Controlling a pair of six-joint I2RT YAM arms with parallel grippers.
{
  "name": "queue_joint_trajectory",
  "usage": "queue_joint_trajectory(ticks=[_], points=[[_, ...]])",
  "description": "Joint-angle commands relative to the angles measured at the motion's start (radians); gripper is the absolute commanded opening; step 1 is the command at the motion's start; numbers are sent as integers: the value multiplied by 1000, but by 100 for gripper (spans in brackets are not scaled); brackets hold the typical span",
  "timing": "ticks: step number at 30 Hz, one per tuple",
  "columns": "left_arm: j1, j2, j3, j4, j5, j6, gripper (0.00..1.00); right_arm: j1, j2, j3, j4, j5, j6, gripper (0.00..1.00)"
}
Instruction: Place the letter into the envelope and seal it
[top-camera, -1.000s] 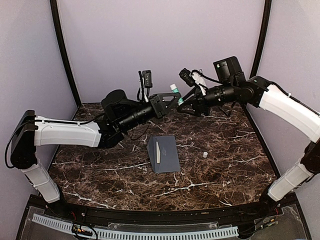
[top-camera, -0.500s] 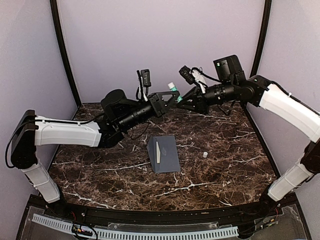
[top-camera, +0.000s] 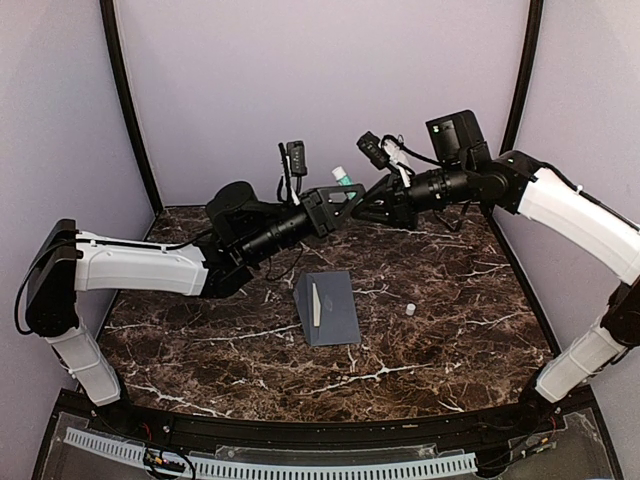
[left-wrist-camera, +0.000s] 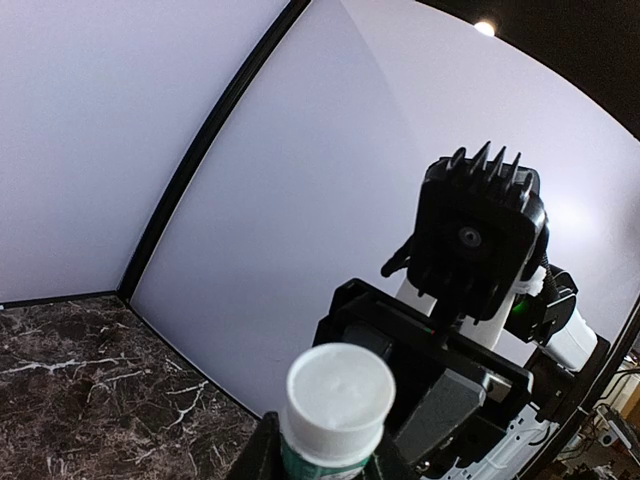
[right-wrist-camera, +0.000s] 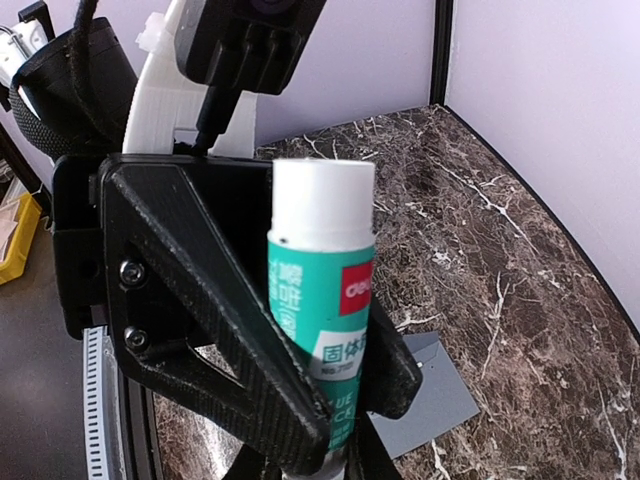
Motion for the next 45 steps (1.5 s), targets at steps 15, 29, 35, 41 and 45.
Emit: queue_joint_trajectory(ticks=[15, 29, 35, 41, 45], points=[[-2, -15, -28, 122, -19, 9, 11, 9, 3, -14, 42, -9, 28, 0], [0, -27, -10, -1, 189, 74, 0, -113, 14, -129, 81, -982, 124, 13], [-1, -40, -11, -1, 180, 54, 0, -163, -73, -128, 0, -570, 37, 43], [-14, -82, -53, 10, -91, 26, 0, -128, -176, -169, 0, 194, -93, 49], [-31, -68, -65, 67, -235, 15, 0, -32, -152, -130, -40, 320, -151, 50]])
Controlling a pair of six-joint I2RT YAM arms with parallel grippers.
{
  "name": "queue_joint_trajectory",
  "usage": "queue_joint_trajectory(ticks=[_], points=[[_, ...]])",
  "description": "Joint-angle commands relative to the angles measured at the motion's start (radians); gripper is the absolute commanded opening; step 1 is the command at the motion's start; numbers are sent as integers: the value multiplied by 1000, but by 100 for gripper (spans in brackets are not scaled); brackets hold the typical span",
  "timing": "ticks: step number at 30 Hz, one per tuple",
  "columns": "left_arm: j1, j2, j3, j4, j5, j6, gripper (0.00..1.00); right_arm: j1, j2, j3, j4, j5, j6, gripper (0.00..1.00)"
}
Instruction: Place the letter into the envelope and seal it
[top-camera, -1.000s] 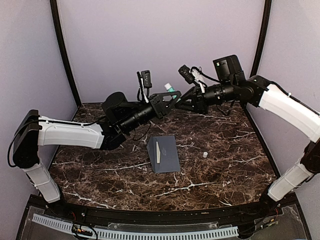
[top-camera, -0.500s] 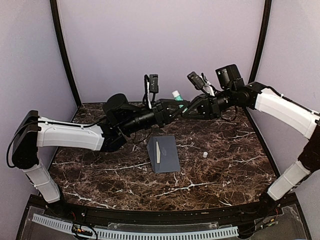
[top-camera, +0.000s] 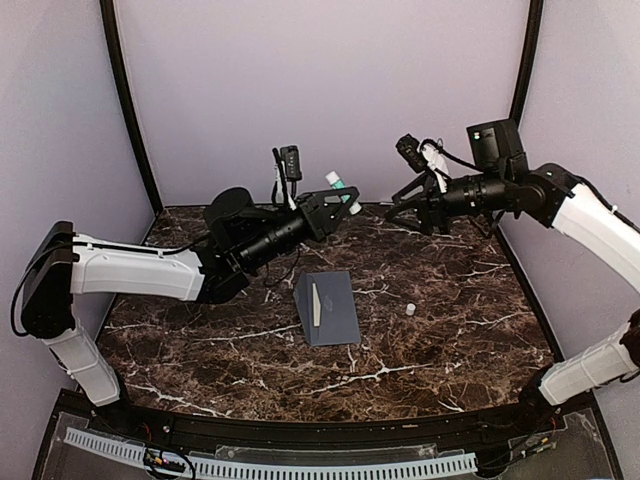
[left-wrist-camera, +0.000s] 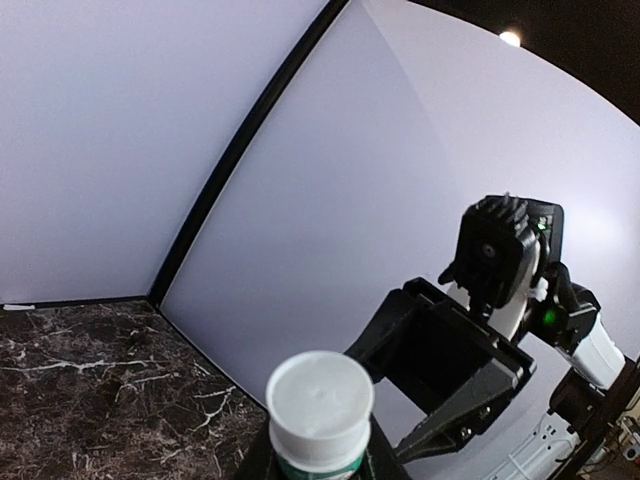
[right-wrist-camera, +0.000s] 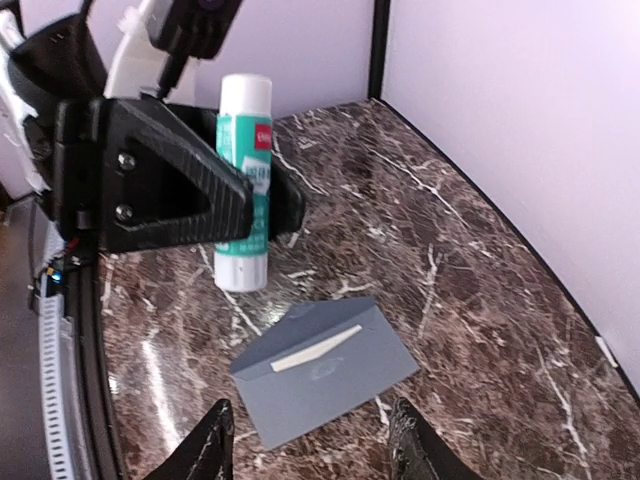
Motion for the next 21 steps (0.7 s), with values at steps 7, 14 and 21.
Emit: queue_joint_trajectory(ticks=[7, 14, 21], points=[[-39, 0, -23, 148, -222, -67, 0, 193, 127, 129, -22, 385, -104, 50], [-42, 7, -25, 157, -221, -84, 0, 255, 186, 207, -22, 426, -119, 50], [-43, 12, -27, 154, -202, -86, 0, 272, 200, 232, -23, 433, -125, 48]])
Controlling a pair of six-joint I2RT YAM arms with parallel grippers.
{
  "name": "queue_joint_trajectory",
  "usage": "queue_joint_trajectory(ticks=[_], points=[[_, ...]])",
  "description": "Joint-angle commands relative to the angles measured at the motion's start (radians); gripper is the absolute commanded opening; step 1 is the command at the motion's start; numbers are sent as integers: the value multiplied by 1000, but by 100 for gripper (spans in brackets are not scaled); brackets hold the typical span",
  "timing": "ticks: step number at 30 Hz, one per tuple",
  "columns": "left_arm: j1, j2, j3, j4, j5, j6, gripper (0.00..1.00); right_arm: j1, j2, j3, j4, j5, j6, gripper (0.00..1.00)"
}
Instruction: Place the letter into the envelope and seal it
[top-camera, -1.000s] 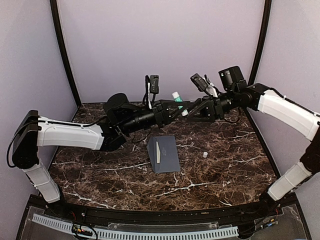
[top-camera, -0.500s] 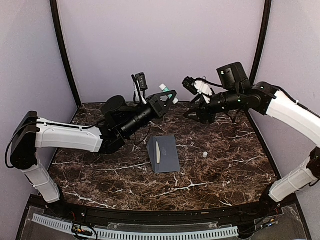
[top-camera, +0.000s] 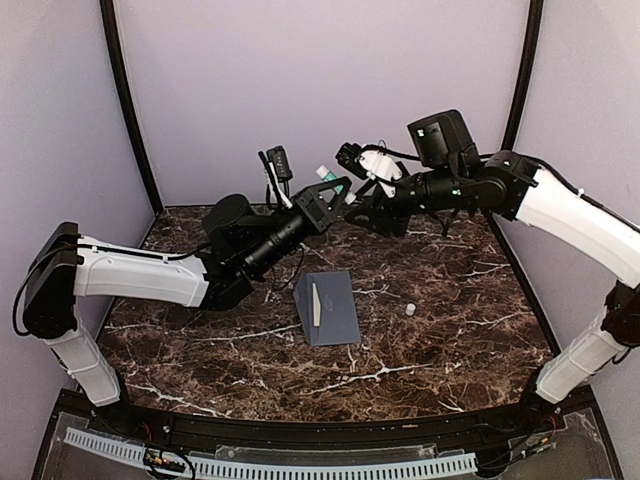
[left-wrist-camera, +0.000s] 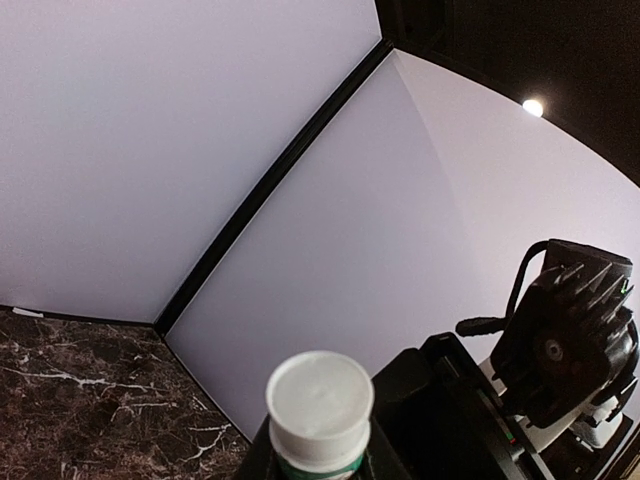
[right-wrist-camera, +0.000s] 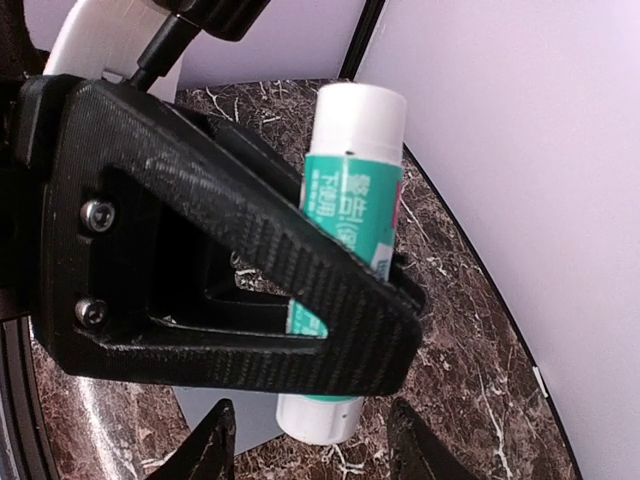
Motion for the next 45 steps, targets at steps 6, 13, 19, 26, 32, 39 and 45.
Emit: queue_joint_trajectory(ticks=[6, 13, 19, 26, 32, 39, 45], points=[[-5, -6, -25, 45, 12, -7, 0, 15, 21, 44, 17, 13, -20, 42], [-6, -10, -30, 45, 18, -9, 0, 17, 31, 59, 13, 6, -22, 31], [-5, -7, -32, 43, 29, -15, 0, 17, 24, 54, 3, -25, -5, 9], [-6, 3, -29, 38, 123, 16, 0, -77, 11, 94, -77, -502, 66, 5], [-5, 10, -19, 51, 245, 53, 0, -184, 35, 2, 37, -1249, 327, 9], [-5, 12, 3, 70, 296, 62, 0, -284, 9, -126, 220, -1297, 518, 33], [-6, -44, -35, 45, 164, 79, 0, -314, -89, -97, -54, -714, 165, 48]])
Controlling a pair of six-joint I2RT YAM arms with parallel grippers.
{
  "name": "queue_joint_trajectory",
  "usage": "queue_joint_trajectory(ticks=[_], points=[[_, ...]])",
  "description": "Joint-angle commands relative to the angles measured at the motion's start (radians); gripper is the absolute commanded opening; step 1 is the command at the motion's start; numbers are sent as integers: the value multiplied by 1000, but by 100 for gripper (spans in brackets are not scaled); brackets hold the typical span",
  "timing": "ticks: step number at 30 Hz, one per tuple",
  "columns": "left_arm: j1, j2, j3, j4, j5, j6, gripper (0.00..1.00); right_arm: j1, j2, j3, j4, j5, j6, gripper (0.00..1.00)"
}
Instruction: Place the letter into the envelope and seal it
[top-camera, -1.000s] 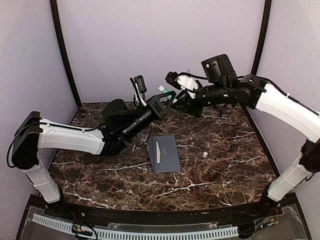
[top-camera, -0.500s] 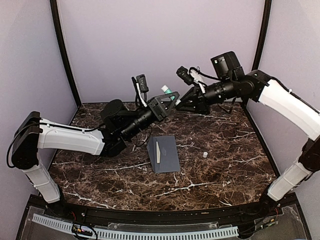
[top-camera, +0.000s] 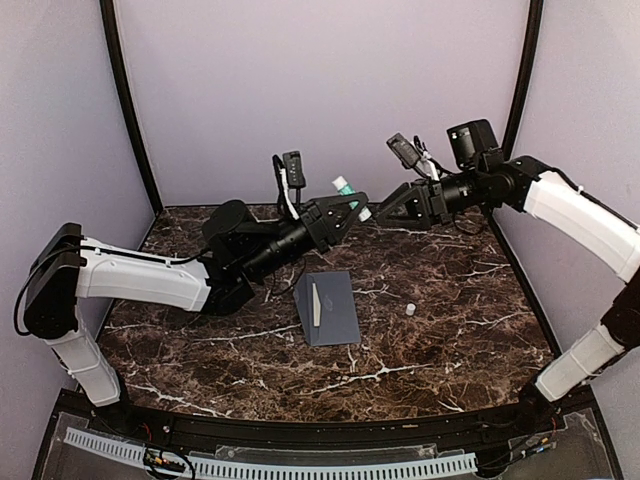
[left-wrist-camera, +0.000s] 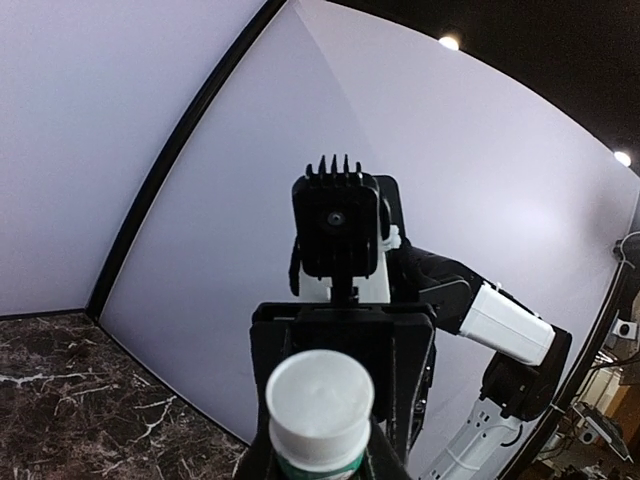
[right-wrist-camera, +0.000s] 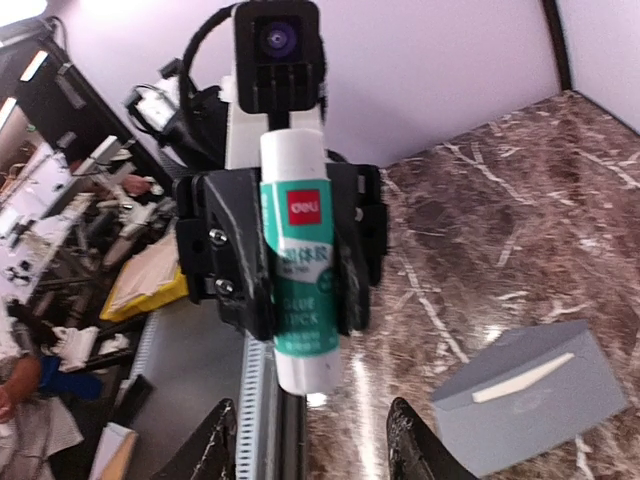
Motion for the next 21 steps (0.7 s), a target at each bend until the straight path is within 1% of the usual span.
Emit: queue_joint_trajectory(ticks=[1, 3, 5, 7, 10, 15, 21], points=[[5, -61, -23, -21, -117, 29, 0, 9, -119, 11, -104, 479, -233, 48], [6, -71, -34, -29, -167, 28, 0, 44, -155, -11, -89, 702, -300, 49], [6, -75, -43, -31, -196, 30, 0, 88, -168, -25, -74, 886, -364, 49], [5, -75, -45, -31, -215, 26, 0, 132, -168, -27, -67, 976, -408, 49], [6, -74, -45, -30, -232, 21, 0, 188, -155, -18, -54, 1036, -423, 49], [6, -73, -44, -25, -241, 10, 0, 276, -95, 34, -56, 1081, -450, 49], [5, -74, -45, -25, -238, -2, 0, 349, -30, 119, -63, 1097, -452, 49]])
